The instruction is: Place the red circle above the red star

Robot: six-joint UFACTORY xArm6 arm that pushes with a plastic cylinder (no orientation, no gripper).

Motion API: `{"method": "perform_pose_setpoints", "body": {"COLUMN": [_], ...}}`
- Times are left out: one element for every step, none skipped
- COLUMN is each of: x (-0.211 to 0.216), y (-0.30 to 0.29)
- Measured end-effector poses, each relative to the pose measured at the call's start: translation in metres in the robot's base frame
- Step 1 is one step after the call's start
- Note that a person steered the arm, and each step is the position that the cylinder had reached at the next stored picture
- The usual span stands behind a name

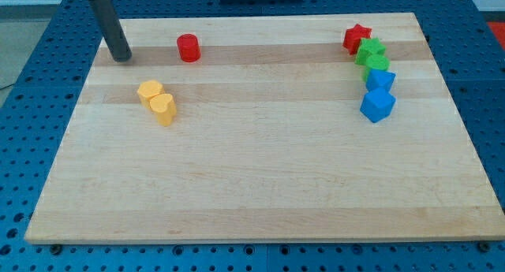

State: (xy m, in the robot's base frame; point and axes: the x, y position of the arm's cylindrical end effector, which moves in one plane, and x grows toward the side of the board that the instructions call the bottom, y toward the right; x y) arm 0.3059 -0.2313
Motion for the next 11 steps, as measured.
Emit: {"method": "perform_pose_setpoints", "body": {"x": [-0.025,-0.051,-0.024,-0.013,-0.048,-0.080,-0.084,-0.084,-0.092,-0.093,-0.093], "y": [0.091,0.173,0.137,0.131,0.185,0.261,0.266,0.235,0.248,0.303,0.337]}}
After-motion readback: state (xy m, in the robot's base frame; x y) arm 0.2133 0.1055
